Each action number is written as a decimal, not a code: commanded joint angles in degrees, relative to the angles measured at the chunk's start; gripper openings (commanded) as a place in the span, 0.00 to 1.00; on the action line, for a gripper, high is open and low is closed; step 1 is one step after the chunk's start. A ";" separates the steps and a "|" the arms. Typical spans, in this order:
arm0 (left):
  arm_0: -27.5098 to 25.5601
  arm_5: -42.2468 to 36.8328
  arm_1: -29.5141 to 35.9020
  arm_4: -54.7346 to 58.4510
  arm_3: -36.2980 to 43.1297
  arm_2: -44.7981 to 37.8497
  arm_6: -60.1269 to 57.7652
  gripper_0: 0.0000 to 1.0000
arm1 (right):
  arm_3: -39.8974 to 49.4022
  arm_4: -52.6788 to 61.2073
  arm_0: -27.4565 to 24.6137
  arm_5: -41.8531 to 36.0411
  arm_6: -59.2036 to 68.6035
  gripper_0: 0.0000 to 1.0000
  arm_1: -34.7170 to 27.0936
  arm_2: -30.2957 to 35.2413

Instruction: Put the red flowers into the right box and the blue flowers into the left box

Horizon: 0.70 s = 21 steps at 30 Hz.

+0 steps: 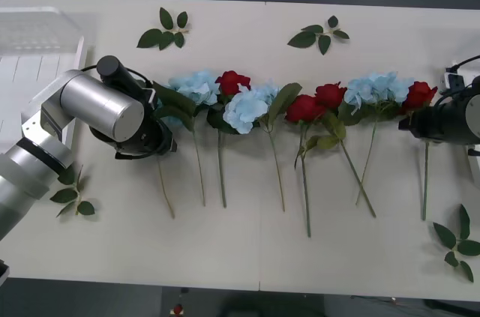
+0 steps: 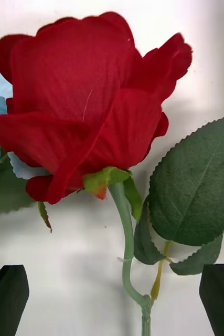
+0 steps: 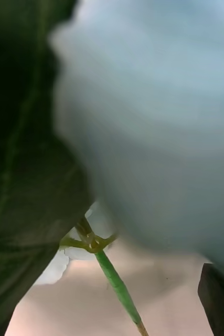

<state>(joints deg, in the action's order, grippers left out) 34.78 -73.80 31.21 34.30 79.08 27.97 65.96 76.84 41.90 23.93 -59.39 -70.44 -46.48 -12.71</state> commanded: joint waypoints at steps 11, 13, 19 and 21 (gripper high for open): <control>1.34 0.33 0.34 1.12 -1.13 -0.46 0.31 0.07 | -3.80 -1.30 1.91 5.08 -1.63 0.96 -1.42 -4.08; 1.43 0.33 0.34 0.95 -1.13 -0.46 0.57 0.00 | -4.86 -1.39 2.52 5.51 -1.71 0.96 -0.98 -4.61; 1.43 0.33 0.60 0.16 -1.13 -0.55 1.36 0.00 | -8.29 -3.41 4.28 6.39 -1.71 0.96 1.05 -4.87; 1.43 0.33 0.87 0.24 -1.13 -0.55 1.54 0.00 | -9.08 -3.41 4.63 6.48 -1.71 0.94 1.31 -4.96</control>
<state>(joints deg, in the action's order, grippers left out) 34.78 -73.80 31.21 34.79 77.37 27.97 66.09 68.33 38.73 26.55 -53.35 -70.46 -46.10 -18.77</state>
